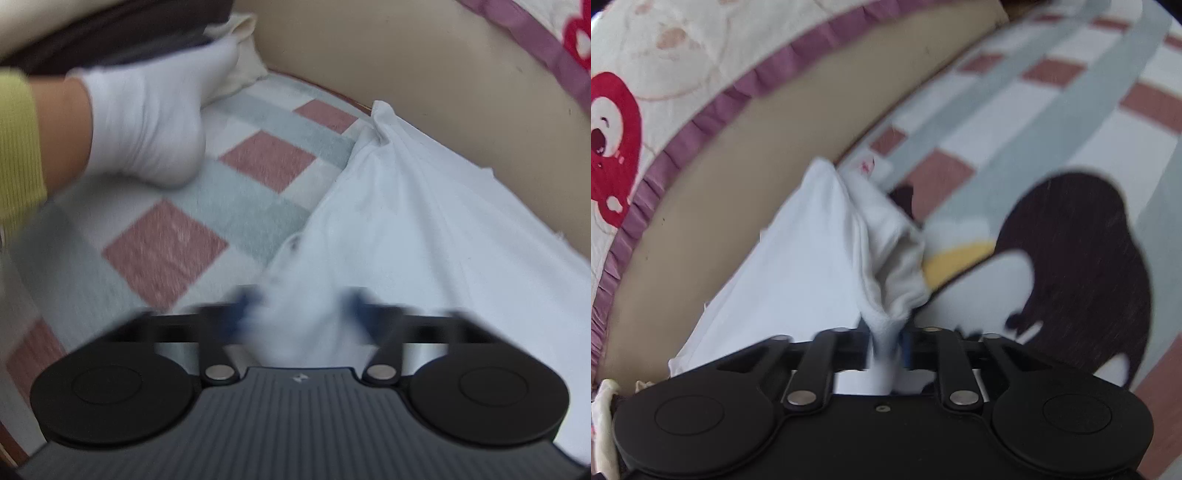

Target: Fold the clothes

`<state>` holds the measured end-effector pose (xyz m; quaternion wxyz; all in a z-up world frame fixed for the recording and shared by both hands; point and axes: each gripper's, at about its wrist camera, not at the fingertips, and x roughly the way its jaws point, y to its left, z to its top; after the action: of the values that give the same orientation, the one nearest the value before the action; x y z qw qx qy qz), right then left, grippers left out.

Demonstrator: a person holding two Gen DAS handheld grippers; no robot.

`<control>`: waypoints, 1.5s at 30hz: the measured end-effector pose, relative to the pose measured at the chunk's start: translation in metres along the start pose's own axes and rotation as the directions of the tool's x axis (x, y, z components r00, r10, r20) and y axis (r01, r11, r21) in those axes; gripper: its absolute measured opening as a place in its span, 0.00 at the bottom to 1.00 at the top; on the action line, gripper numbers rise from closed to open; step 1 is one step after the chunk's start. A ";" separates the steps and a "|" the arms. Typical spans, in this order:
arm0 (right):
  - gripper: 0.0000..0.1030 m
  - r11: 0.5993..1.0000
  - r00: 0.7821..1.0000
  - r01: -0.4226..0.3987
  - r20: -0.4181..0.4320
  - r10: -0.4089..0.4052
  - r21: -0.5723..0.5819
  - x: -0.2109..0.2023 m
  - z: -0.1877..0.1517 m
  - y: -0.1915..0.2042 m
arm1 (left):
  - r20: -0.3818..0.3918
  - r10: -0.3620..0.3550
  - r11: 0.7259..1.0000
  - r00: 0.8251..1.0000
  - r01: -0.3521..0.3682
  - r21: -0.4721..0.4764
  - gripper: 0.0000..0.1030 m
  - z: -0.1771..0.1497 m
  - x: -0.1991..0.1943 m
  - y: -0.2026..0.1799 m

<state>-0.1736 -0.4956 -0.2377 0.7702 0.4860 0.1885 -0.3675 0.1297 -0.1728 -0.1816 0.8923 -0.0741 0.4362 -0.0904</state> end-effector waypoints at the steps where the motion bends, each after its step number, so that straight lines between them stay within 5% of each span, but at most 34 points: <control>1: 0.42 1.000 1.000 0.002 -0.011 -0.002 0.000 0.005 -0.002 0.000 | -0.003 -0.022 1.000 1.000 0.022 -0.018 0.12 0.001 0.000 0.001; 4: 0.45 0.999 1.000 -0.029 0.001 0.029 -0.023 0.011 -0.002 0.000 | 0.010 -0.029 0.997 1.000 0.030 -0.066 0.10 0.005 -0.005 0.004; 5: 0.34 0.999 0.999 -0.043 0.003 0.043 -0.033 0.013 -0.002 -0.001 | 0.018 -0.033 0.996 0.999 0.034 -0.077 0.09 0.007 -0.008 0.006; 6: 0.08 0.998 0.999 -0.052 -0.003 0.052 -0.046 0.015 -0.001 -0.001 | 0.021 -0.036 0.996 0.999 0.037 -0.086 0.09 0.009 -0.011 0.006; 15: 0.07 0.980 0.994 -0.106 0.019 0.111 -0.170 -0.030 0.017 0.027 | 0.077 -0.064 0.993 0.995 0.056 0.100 0.09 0.027 -0.060 -0.020; 22: 0.07 0.962 0.999 0.008 -0.044 -0.021 -0.272 -0.078 0.029 0.023 | -0.029 -0.096 0.987 0.995 0.099 0.125 0.09 0.016 -0.105 -0.005; 25: 0.07 0.959 0.991 0.032 -0.118 -0.068 -0.282 -0.097 0.026 0.004 | -0.040 -0.077 0.961 0.996 0.084 0.264 0.09 -0.006 -0.130 -0.001; 28: 0.08 0.980 0.973 0.025 -0.222 -0.069 -0.196 -0.101 0.025 -0.016 | -0.058 -0.022 0.910 0.998 0.044 0.412 0.09 -0.031 -0.140 -0.003; 31: 0.17 0.971 0.962 0.083 -0.237 -0.137 -0.224 -0.099 0.023 -0.014 | -0.177 0.055 0.919 0.983 0.019 0.394 0.11 -0.041 -0.120 0.002; 33: 0.21 0.936 0.945 0.160 -0.227 -0.238 -0.313 -0.093 0.016 -0.007 | -0.173 0.195 0.900 0.965 -0.106 0.423 0.14 -0.044 -0.106 0.004; 35: 0.25 0.898 0.934 0.216 -0.186 -0.304 -0.382 -0.094 0.010 0.000 | -0.090 0.329 0.858 0.940 -0.257 0.445 0.26 -0.042 -0.106 0.010; 38: 0.34 0.834 0.933 0.316 -0.011 -0.359 -0.452 -0.111 0.011 0.014 | -0.042 0.263 0.887 0.964 -0.224 0.403 0.28 -0.026 -0.124 0.009; 41: 0.34 0.782 0.945 0.311 0.086 -0.317 -0.539 -0.117 0.017 0.034 | 0.018 0.145 0.904 0.989 -0.139 0.405 0.47 -0.015 -0.137 -0.009; 43: 0.35 0.767 0.975 0.203 0.050 -0.219 -0.609 -0.104 0.031 0.050 | 0.030 0.063 0.902 0.998 -0.070 0.426 0.49 -0.011 -0.136 -0.030; 45: 0.33 0.761 0.992 -0.018 -0.104 -0.066 -0.648 -0.079 0.050 0.066 | -0.002 -0.005 0.894 1.000 0.005 0.449 0.49 -0.006 -0.125 -0.056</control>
<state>-0.1791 -0.4927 -0.1236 0.8730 0.2088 0.3561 -0.2596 0.0436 -0.1992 -0.0777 0.8849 0.1325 0.4036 -0.1909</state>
